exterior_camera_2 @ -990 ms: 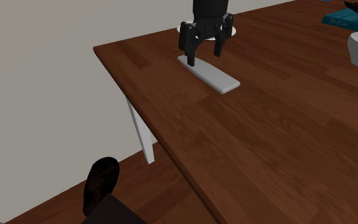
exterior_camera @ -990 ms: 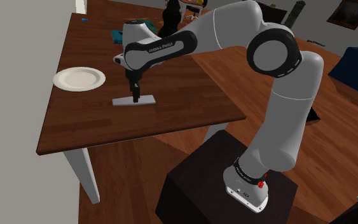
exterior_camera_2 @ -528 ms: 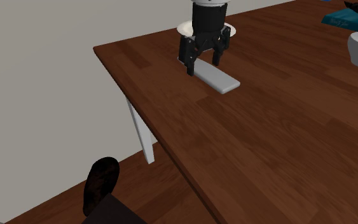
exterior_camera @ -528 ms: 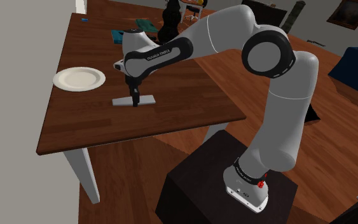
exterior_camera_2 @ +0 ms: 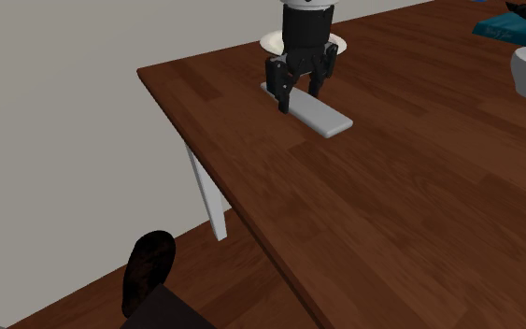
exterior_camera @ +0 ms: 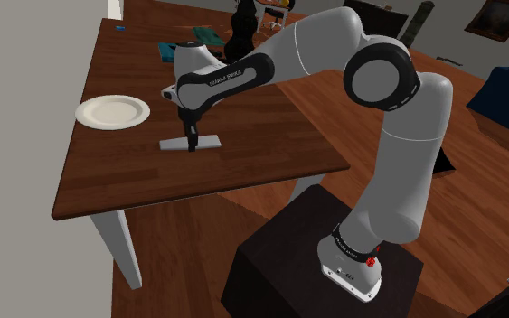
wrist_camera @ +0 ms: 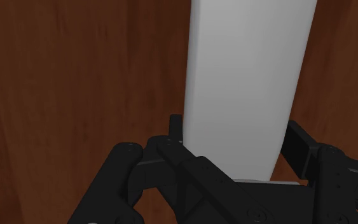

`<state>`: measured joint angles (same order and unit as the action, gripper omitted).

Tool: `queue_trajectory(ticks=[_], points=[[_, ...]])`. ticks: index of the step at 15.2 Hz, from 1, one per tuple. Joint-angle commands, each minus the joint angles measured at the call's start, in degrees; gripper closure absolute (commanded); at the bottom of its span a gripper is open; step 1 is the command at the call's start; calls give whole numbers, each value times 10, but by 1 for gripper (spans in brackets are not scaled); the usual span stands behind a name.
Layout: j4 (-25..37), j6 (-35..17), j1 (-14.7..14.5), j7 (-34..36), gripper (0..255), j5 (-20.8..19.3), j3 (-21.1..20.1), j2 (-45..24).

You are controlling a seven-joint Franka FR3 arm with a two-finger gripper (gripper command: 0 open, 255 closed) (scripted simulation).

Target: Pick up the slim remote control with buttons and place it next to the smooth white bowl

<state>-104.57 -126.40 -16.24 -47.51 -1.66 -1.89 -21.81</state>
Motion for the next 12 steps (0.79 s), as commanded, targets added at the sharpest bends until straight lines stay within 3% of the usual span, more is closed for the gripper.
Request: queue_trajectory(ticks=[1, 7, 12], points=[[0, 0, 0, 0, 255, 0, 0, 0], [0, 0, 0, 0, 255, 0, 0, 0], [14, 32, 0, -1, 255, 1, 0, 18]])
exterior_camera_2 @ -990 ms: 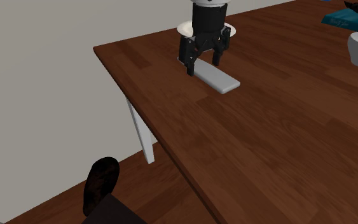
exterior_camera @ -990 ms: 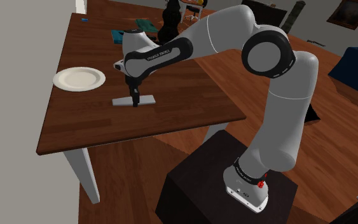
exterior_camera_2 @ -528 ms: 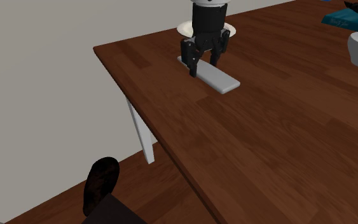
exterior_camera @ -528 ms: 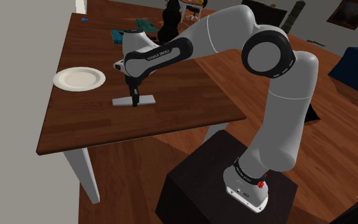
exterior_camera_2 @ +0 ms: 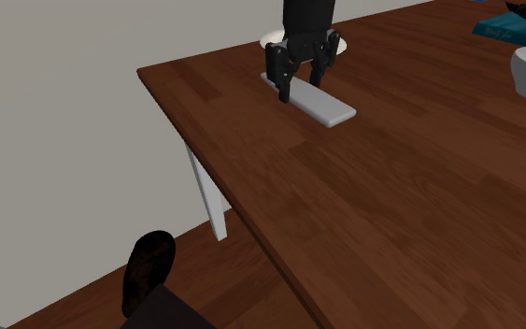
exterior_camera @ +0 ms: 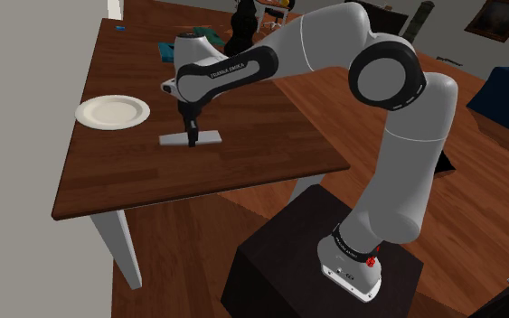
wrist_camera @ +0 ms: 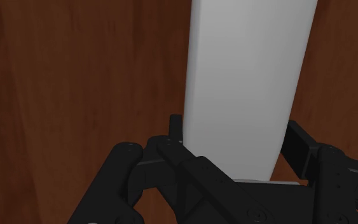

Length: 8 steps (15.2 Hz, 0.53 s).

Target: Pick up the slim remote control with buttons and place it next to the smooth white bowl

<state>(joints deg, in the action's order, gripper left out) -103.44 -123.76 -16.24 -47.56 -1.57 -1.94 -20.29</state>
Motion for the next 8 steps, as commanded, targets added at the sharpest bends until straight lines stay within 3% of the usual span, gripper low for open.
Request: queue_trajectory(ticks=[1, 8], points=[[5, 12, 0, -1, 255, 0, 0, 7], [32, 59, 0, -2, 255, 2, -1, 27]])
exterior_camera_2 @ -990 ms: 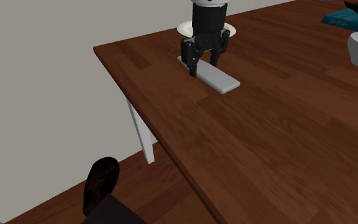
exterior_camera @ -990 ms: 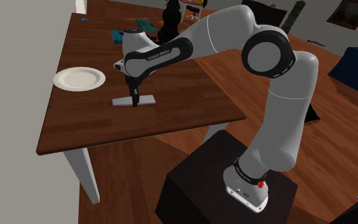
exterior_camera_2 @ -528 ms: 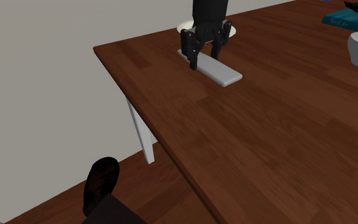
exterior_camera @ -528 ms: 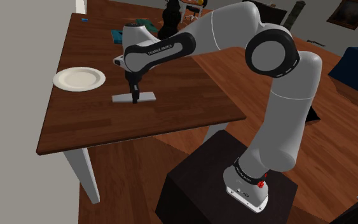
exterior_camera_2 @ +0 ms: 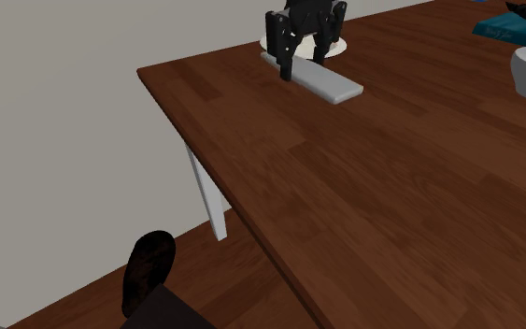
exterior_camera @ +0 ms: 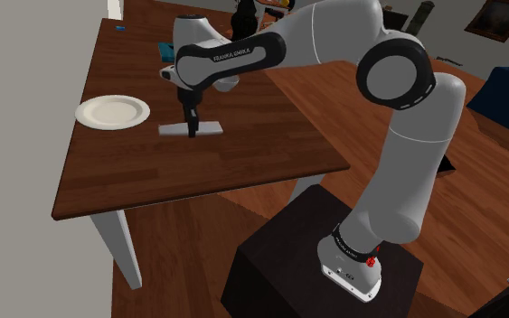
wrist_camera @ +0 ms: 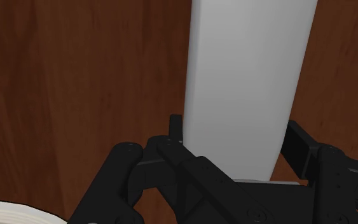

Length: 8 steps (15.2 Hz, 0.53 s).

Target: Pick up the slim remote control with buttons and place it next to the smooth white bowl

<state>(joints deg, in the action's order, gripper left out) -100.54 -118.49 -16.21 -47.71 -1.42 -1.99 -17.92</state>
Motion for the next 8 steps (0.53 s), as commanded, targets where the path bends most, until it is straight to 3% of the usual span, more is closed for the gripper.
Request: queue_trajectory(ticks=[1, 8], points=[[7, 13, 0, -1, 255, 0, 0, 6], [41, 62, 0, -2, 255, 1, 0, 21]])
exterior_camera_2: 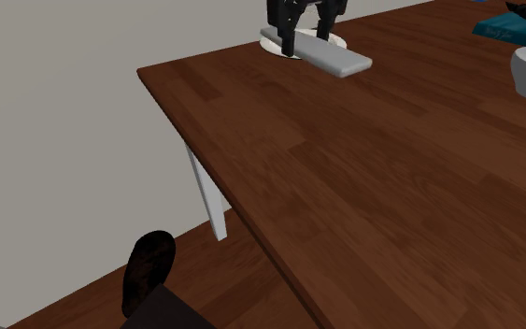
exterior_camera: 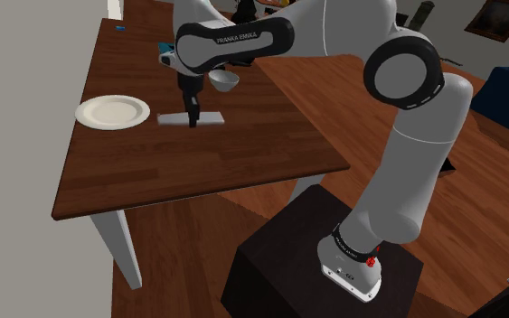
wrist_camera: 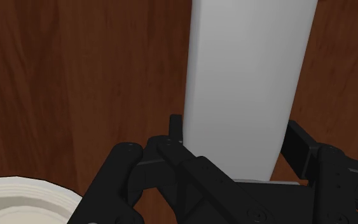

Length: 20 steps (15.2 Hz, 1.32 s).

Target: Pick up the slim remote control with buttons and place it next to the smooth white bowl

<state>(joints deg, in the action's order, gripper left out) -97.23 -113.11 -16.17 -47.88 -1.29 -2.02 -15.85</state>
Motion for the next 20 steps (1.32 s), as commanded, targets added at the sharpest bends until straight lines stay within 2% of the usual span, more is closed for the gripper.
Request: queue_trajectory(ticks=[1, 6, 13, 20], points=[[13, 15, 0, 0, 255, 0, 0, 2], [39, 47, 0, -1, 255, 1, 0, 8], [11, 39, 54, -89, 255, 9, 32, 29], [18, 40, 109, -178, 255, 18, 65, 23]])
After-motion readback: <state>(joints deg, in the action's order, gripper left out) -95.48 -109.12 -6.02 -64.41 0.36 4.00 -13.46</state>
